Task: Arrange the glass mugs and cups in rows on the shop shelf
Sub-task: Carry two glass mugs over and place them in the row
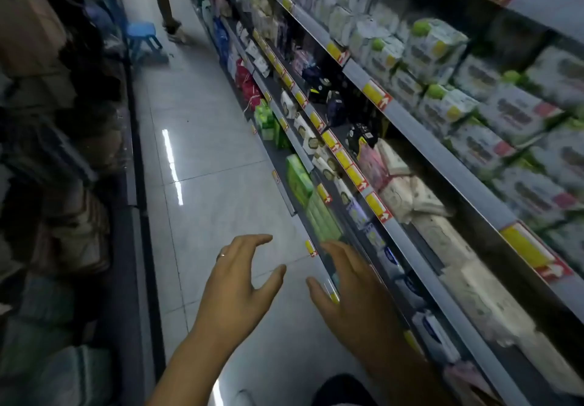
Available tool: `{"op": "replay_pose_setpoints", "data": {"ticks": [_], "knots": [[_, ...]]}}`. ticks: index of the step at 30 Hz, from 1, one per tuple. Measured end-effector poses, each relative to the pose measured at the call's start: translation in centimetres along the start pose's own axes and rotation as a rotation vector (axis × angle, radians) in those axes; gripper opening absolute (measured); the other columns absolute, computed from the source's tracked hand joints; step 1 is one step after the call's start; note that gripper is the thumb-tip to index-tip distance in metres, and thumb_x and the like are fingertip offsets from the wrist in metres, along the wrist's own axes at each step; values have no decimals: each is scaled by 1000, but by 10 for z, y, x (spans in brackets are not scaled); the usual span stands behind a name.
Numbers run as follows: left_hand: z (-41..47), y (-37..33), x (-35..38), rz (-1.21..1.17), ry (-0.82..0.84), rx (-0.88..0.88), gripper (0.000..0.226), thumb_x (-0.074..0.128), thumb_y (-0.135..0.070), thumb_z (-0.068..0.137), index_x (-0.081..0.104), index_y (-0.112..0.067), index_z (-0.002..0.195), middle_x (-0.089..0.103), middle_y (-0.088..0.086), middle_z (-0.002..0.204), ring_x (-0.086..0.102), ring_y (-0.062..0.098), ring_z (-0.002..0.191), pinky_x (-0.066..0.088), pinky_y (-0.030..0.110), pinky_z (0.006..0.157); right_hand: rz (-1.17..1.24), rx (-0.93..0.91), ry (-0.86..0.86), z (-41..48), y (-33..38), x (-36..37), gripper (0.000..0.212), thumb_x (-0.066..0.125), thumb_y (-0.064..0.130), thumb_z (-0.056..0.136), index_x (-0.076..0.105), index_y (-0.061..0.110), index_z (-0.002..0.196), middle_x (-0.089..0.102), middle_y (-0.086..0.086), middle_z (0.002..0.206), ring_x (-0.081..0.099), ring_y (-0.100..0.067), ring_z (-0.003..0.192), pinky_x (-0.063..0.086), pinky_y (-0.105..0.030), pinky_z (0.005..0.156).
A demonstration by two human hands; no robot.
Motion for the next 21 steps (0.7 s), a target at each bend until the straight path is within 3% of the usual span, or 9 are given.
{"op": "replay_pose_setpoints", "data": {"ticks": [3,9,12,15,17,21], "knots": [[55,21,-3,16,19,-8,50,68,-50,89,48,-42,134,46,-32,126,41,-9,117,29,-1,87,-2,2,26,62,5,17,55,57,49,92,46,29,142,52,10,143,51,-11,130,48,-35,106],[195,41,3,58,-15,4,48,70,-46,88,52,-39,132,49,-28,125,45,-6,113,34,14,93,-23,0,9,200,-11,31,56,58,48,92,52,23,142,56,5,143,53,-17,130,48,-38,106],[268,22,0,70,-2,50,48,71,-45,88,53,-37,132,52,-25,125,46,-4,116,34,13,95,-19,-1,-40,272,-19,9,55,54,50,92,52,22,140,57,3,138,54,-19,126,49,-39,104],[337,-6,-4,97,11,138,46,70,-44,89,51,-40,130,50,-27,123,44,-6,114,28,0,91,-22,9,-144,336,-22,-26,57,49,51,91,56,19,137,59,1,134,57,-22,121,51,-41,100],[381,-24,-2,89,39,201,46,71,-43,89,52,-38,130,50,-26,122,45,-5,113,25,-6,92,-41,29,-234,370,-24,-47,50,55,45,90,56,20,133,61,0,129,60,-25,115,54,-43,93],[452,-70,4,57,134,374,43,61,-55,88,45,-48,128,49,-29,122,49,-2,113,31,2,91,-79,81,-346,411,-23,-80,52,60,43,92,52,21,138,58,1,135,57,-22,121,54,-39,98]]}}
Point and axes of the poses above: each hand's wrist, its own z-axis towards the middle knuckle, its own x-axis out of the palm, y = z × x, the point moved 6 cm from there along z, towards the middle knuckle
